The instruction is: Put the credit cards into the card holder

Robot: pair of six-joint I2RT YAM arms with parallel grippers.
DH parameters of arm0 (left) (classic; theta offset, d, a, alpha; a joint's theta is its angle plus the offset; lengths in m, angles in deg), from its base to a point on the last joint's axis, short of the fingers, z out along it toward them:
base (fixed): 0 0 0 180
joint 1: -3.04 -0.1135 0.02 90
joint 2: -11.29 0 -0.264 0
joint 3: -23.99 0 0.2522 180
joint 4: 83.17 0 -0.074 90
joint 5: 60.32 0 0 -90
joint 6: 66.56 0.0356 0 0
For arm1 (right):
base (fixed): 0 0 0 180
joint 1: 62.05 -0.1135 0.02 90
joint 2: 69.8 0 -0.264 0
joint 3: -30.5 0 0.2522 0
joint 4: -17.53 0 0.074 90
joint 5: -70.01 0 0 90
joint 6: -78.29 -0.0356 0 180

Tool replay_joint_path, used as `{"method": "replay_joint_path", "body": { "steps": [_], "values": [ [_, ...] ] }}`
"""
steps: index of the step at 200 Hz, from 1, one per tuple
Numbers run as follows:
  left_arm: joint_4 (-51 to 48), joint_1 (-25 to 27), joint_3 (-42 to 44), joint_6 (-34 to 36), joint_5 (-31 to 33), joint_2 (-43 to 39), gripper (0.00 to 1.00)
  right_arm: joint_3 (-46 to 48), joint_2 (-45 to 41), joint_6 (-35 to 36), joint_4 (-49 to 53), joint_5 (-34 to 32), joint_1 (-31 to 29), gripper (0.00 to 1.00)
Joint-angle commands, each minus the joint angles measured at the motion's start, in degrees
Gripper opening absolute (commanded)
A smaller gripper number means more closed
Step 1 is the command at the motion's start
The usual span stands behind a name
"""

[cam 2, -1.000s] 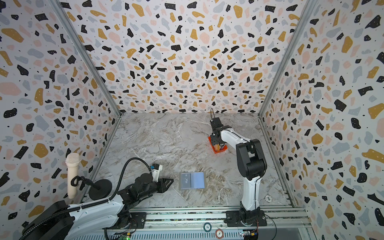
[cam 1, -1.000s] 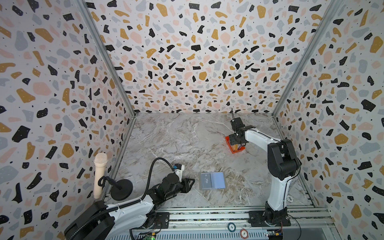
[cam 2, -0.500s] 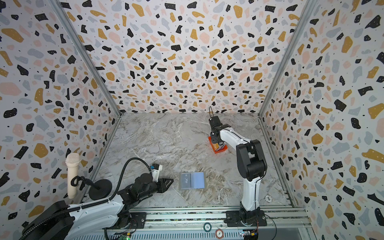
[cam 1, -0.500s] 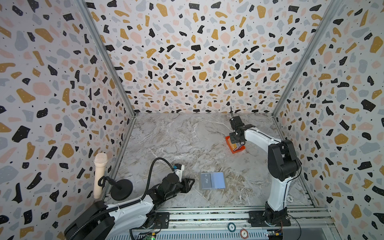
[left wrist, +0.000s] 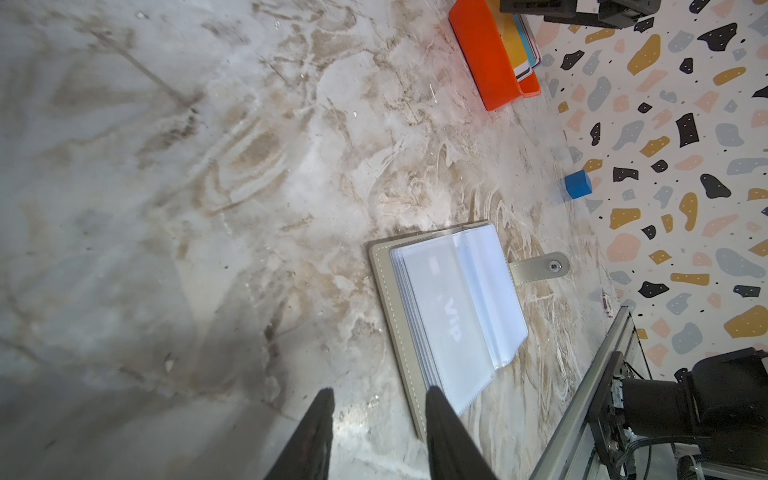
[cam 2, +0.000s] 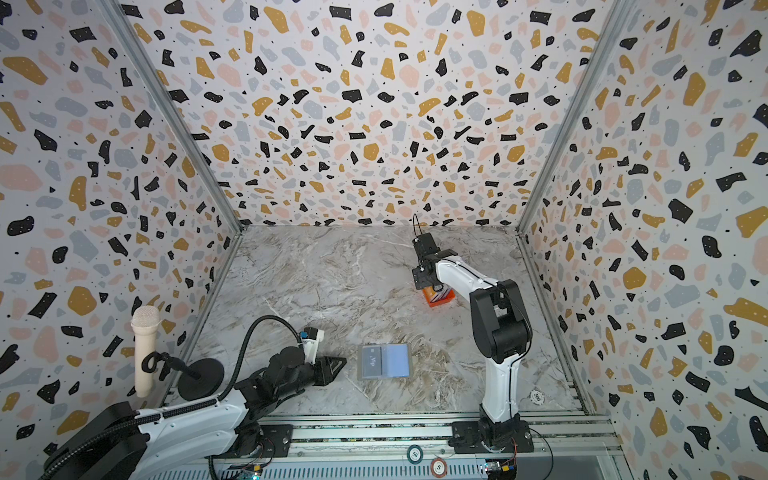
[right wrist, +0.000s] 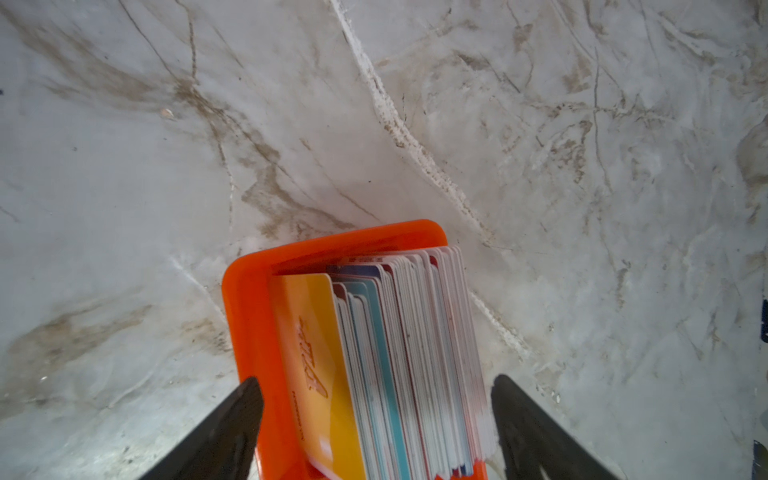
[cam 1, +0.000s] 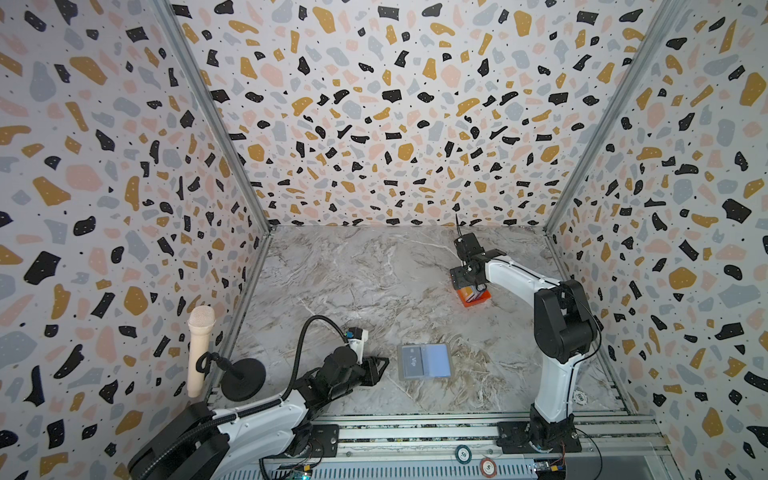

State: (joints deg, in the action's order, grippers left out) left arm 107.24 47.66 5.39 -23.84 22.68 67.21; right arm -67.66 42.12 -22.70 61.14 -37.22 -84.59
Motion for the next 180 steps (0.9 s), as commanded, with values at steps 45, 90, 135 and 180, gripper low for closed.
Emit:
{"method": "replay_joint_path", "body": {
  "steps": [45,90,135,180],
  "values": [
    [1.68,-0.63,1.0,0.46,0.26,-0.74,0.39,0.8,2.99,0.83,0.82,0.55,0.93,0.9],
    [1.5,-0.59,1.16,0.5,0.33,-1.07,0.39,1.46,5.15,1.06,0.93,-0.26,0.47,0.89],
    [1.33,-0.7,1.13,0.45,0.15,-1.41,0.39,0.02,3.44,0.52,2.05,-6.0,0.57,0.85],
    [1.33,-0.69,1.33,0.46,0.13,-1.91,0.39,-2.03,1.11,0.65,3.64,-9.39,1.09,0.84]
  ]
}}
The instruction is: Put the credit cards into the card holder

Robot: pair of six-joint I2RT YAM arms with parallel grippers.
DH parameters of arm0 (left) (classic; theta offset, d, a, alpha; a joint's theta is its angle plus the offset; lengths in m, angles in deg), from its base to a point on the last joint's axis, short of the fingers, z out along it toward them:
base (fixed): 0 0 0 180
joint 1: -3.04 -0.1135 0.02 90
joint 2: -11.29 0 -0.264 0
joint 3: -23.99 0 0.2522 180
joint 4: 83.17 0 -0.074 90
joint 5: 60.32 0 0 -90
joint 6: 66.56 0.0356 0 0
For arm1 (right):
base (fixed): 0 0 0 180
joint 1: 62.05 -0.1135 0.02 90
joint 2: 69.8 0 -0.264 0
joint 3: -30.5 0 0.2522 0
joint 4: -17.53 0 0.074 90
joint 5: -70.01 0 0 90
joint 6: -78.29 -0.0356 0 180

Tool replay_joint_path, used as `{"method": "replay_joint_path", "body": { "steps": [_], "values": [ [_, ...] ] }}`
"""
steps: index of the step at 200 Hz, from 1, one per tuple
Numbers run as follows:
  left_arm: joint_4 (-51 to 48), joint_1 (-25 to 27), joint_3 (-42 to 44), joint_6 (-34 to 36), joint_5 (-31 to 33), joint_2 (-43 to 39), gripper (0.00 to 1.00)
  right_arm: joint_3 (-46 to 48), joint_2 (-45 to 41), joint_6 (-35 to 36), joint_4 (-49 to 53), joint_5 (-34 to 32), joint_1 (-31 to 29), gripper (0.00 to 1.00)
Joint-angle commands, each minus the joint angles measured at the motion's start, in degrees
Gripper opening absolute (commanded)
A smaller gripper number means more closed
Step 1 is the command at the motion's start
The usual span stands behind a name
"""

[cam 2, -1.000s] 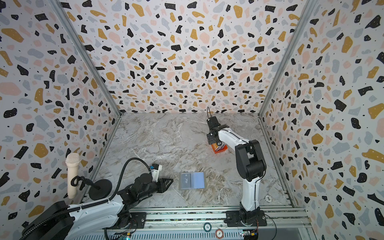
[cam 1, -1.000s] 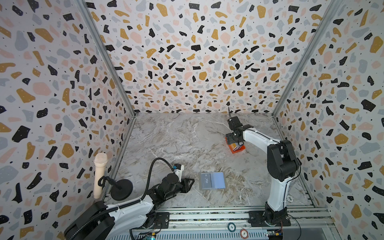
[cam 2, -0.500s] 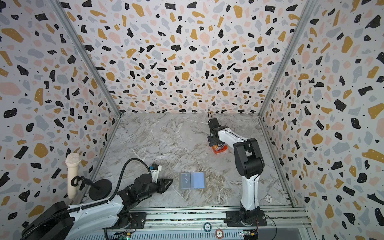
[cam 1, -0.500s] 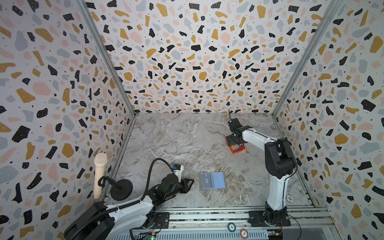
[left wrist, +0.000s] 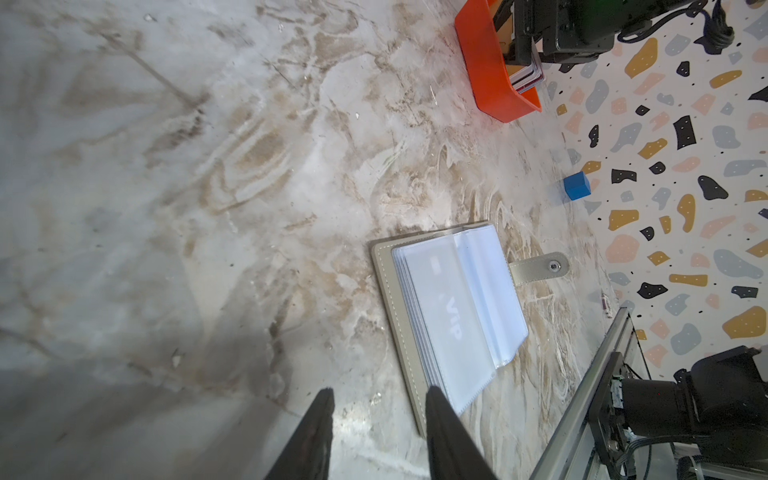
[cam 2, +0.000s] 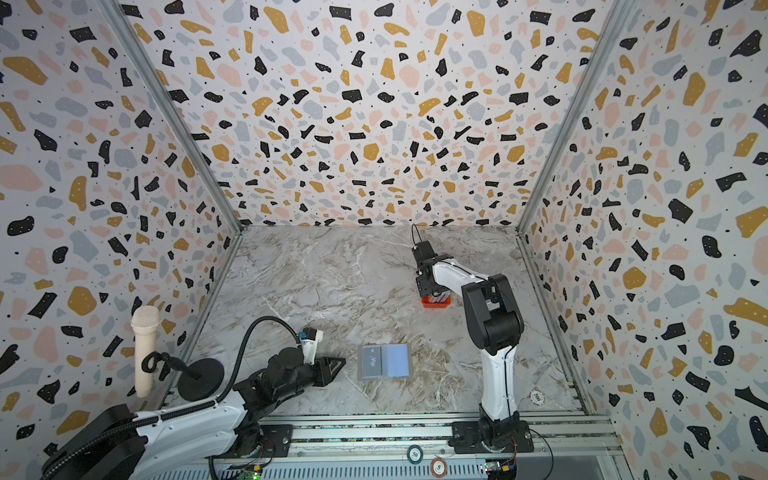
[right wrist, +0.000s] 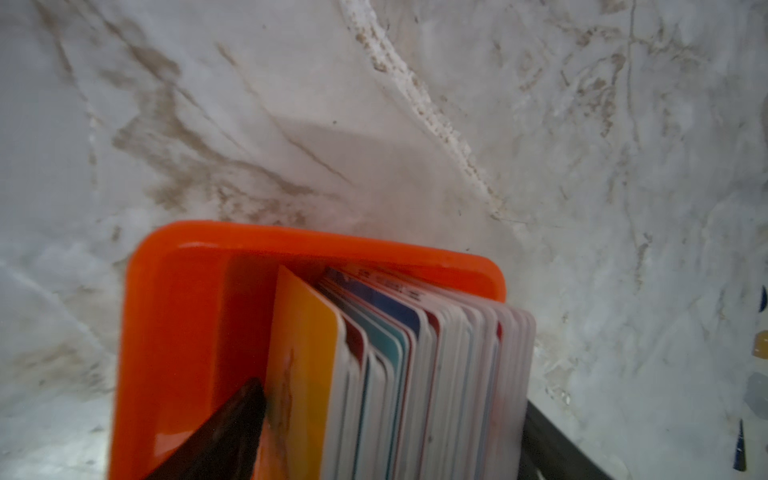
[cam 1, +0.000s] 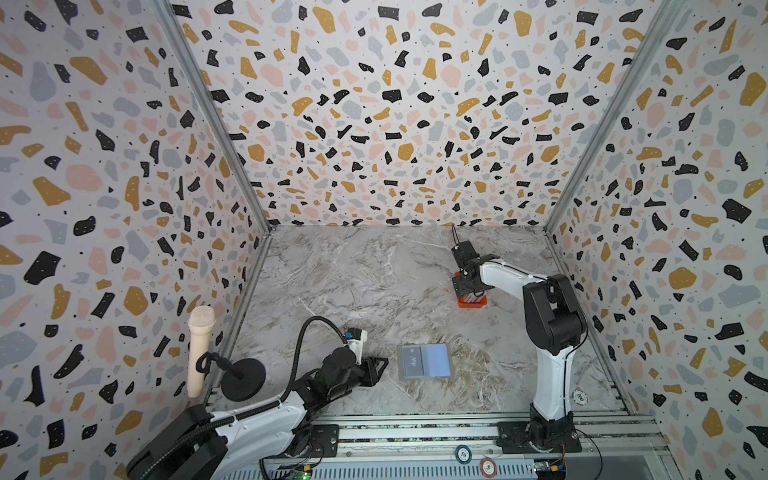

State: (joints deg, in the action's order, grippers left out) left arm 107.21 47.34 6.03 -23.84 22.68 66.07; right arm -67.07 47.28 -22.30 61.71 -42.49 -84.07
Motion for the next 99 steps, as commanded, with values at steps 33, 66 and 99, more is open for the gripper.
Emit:
{"method": "replay_joint_path", "body": {
  "steps": [33,66,99],
  "values": [
    [1.35,-0.41,0.9,0.44,0.15,-1.08,0.39,-3.05,-4.74,0.31,3.85,-4.69,1.17,0.82],
    [1.28,-0.5,1.13,0.62,0.15,-1.48,0.39,-3.32,-5.15,0.49,4.26,-4.92,1.63,0.79],
    [1.39,-0.56,1.3,0.55,0.15,-1.35,0.39,-3.79,-4.74,0.66,4.57,-4.28,1.72,0.67]
  ]
}}
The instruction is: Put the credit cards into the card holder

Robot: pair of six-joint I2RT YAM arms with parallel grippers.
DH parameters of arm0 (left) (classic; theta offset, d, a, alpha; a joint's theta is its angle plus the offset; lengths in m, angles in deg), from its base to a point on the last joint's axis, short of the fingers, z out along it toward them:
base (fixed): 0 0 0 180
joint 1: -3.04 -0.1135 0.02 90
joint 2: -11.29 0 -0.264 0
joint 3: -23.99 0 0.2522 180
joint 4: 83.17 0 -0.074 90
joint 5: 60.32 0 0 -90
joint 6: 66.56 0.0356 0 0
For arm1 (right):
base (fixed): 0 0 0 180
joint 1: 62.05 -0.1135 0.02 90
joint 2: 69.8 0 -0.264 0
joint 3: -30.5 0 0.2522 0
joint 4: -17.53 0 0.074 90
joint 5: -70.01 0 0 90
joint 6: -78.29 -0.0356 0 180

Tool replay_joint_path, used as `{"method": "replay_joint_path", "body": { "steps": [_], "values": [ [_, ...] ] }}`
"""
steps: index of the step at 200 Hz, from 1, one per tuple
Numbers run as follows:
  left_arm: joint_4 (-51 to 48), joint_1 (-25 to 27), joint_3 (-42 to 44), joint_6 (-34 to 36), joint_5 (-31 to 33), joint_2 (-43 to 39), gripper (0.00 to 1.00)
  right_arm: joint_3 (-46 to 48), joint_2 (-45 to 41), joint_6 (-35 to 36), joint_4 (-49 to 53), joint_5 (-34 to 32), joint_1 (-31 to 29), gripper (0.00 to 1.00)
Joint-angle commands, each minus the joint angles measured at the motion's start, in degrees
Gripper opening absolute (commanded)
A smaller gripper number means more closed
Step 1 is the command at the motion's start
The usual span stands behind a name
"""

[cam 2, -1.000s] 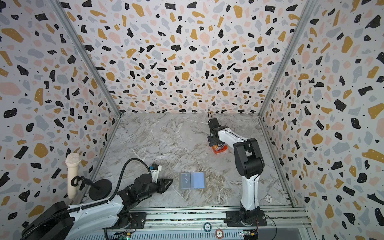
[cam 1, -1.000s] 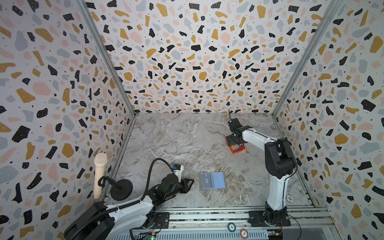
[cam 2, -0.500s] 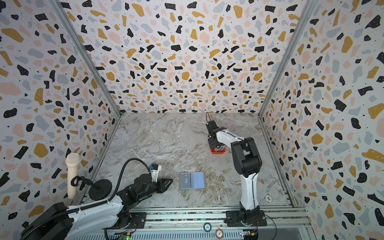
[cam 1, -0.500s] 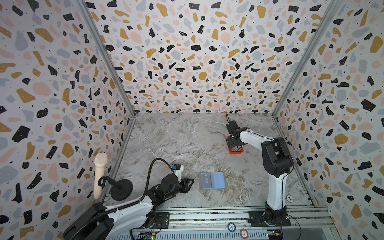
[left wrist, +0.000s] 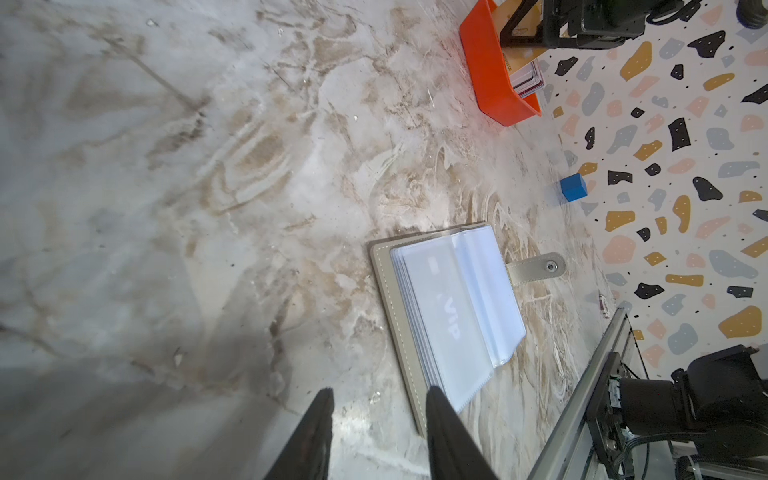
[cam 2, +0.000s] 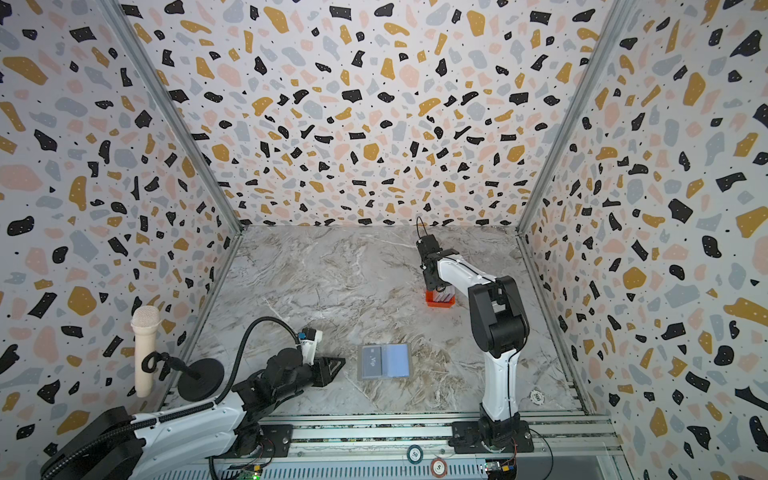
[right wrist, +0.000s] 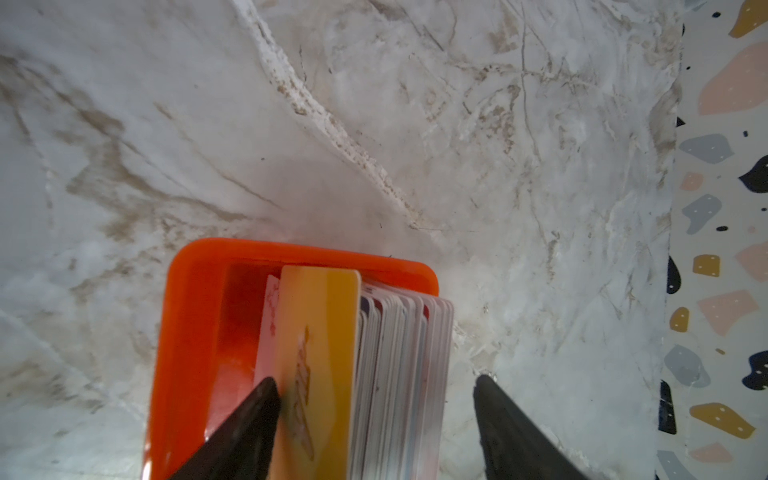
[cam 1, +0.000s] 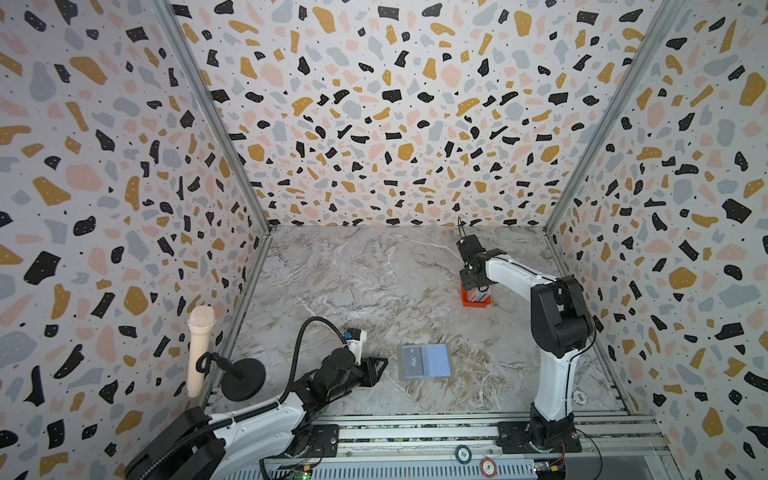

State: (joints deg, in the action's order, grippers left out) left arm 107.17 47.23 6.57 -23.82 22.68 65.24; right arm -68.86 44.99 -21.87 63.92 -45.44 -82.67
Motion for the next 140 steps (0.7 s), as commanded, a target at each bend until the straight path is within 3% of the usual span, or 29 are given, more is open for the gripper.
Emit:
{"method": "replay_joint_path", "body": {
  "steps": [1,80,140],
  "values": [
    [1.41,-0.43,0.76,0.52,0.15,-0.56,0.39,-2.01,-2.41,0.22,2.36,-1.34,0.32,0.66],
    [1.29,-0.62,0.58,0.59,0.15,-0.51,0.39,-1.85,-1.66,0.22,1.84,0.12,-0.01,0.27],
    [1.22,-0.75,0.6,0.45,-0.07,-0.64,0.39,-1.93,-1.75,-0.37,1.74,0.58,-0.12,0.11]
  ]
}}
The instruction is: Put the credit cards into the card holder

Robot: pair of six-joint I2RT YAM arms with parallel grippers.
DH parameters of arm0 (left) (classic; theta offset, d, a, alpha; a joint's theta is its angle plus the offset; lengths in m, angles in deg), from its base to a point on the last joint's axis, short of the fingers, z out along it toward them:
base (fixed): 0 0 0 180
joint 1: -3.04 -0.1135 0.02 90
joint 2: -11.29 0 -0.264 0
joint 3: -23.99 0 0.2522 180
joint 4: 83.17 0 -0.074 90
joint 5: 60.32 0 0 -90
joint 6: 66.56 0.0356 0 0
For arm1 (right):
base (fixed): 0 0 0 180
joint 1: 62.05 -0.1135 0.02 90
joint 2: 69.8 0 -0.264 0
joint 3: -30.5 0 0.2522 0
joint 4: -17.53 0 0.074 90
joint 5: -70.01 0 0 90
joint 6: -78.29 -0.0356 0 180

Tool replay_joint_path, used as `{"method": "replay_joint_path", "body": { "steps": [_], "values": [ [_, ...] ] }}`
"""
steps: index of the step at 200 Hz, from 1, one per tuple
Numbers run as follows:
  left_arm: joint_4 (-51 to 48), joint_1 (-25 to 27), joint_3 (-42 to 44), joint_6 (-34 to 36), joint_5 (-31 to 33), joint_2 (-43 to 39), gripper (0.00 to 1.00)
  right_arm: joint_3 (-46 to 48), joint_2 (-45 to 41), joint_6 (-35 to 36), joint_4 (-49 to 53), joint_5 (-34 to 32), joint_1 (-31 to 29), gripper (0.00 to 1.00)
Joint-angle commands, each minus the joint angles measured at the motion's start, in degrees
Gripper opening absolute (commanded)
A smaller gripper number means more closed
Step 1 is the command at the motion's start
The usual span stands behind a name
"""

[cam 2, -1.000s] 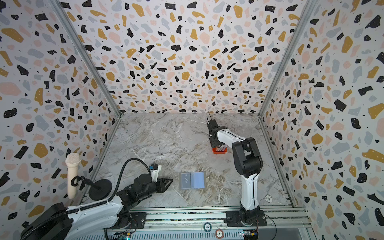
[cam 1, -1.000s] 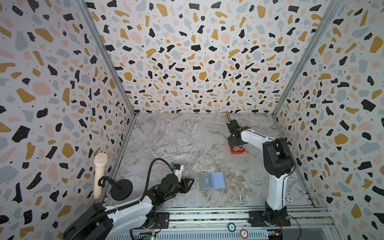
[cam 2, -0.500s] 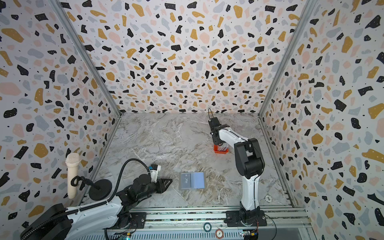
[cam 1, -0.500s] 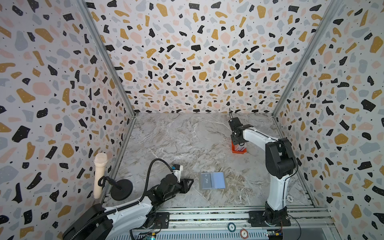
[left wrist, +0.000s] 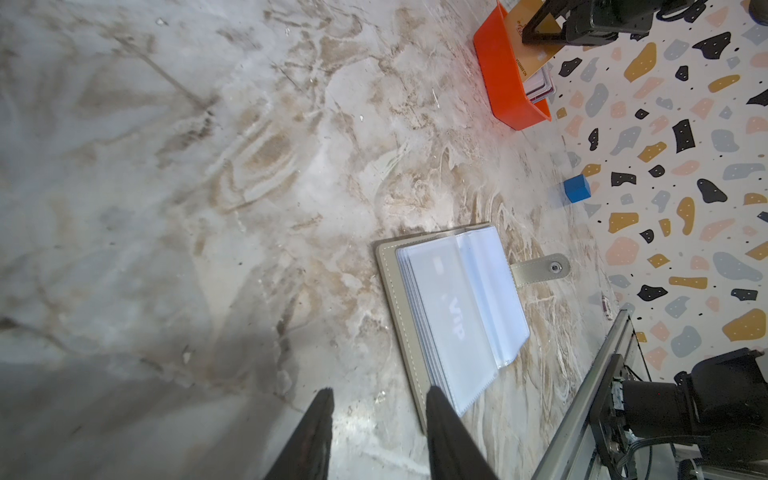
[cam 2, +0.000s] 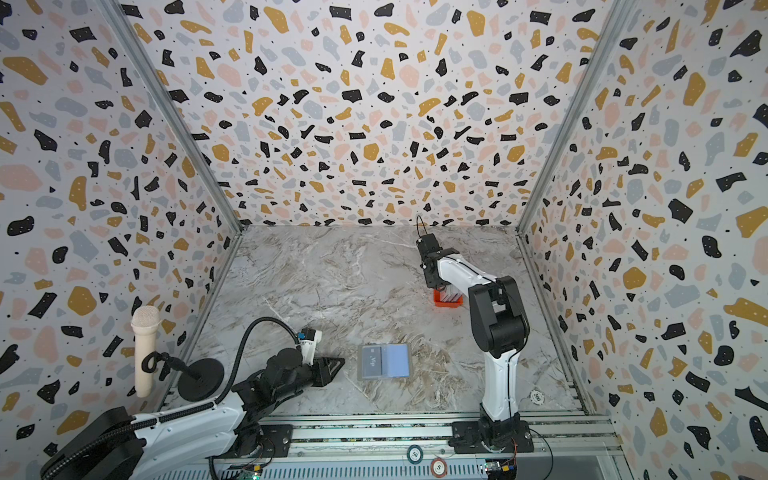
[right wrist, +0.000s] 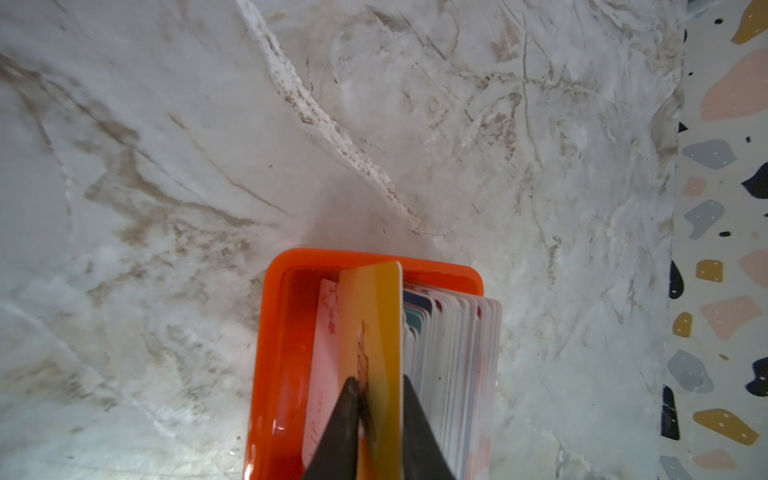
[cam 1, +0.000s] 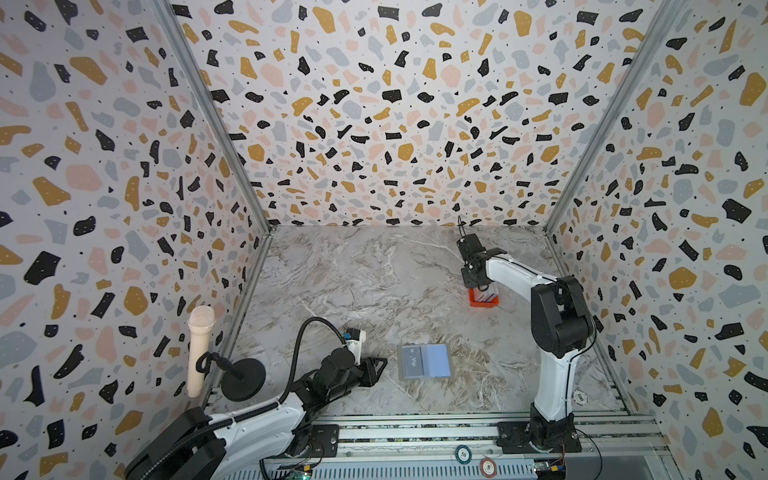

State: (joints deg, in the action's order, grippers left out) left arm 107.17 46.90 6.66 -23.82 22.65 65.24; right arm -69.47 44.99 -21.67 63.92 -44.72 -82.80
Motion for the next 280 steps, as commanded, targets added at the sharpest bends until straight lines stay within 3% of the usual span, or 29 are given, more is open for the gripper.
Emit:
{"method": "replay_joint_path", "body": {
  "steps": [1,58,102,123,154,197,248,280],
  "values": [
    [1.22,-0.39,0.5,0.48,-0.07,-0.67,0.39,-1.3,-1.8,-0.58,1.74,-0.14,0.01,0.1],
    [-0.03,-0.41,-0.19,0.24,-0.27,-1.94,0.39,-0.79,-4.7,-1.42,1.19,-1.02,-1.24,0.0],
    [0.44,-0.66,-0.99,-1.35,-0.7,-4.4,0.4,3.66,-15.6,-2.79,-3.0,-3.51,-6.74,0.0],
    [1.9,-0.94,-1.51,-2.18,-1.1,-5.51,0.4,6.25,-21.53,-4.33,-4.55,-1.66,-10.44,0.0],
    [8.95,-1.45,-1.63,-5.08,-2.82,-6.26,0.43,14.41,-29.92,-5.96,-12.45,6.81,-18.7,0.0],
    [22.74,-1.67,-1.44,-8.6,-6.2,-5.51,0.44,30.93,-40.96,-12.19,-34.31,31.55,-25.77,0.0],
    [32.12,-1.69,-0.34,-11.22,-7.09,-6.72,0.47,43.28,-46.56,-21.98,-53.63,44.65,-28.99,0.0],
    [35.47,-1.69,-0.39,-12.04,-7.14,-7.11,0.46,46.32,-46.22,-26.8,-60.46,49.0,-30.47,0.0]
  ]
}}
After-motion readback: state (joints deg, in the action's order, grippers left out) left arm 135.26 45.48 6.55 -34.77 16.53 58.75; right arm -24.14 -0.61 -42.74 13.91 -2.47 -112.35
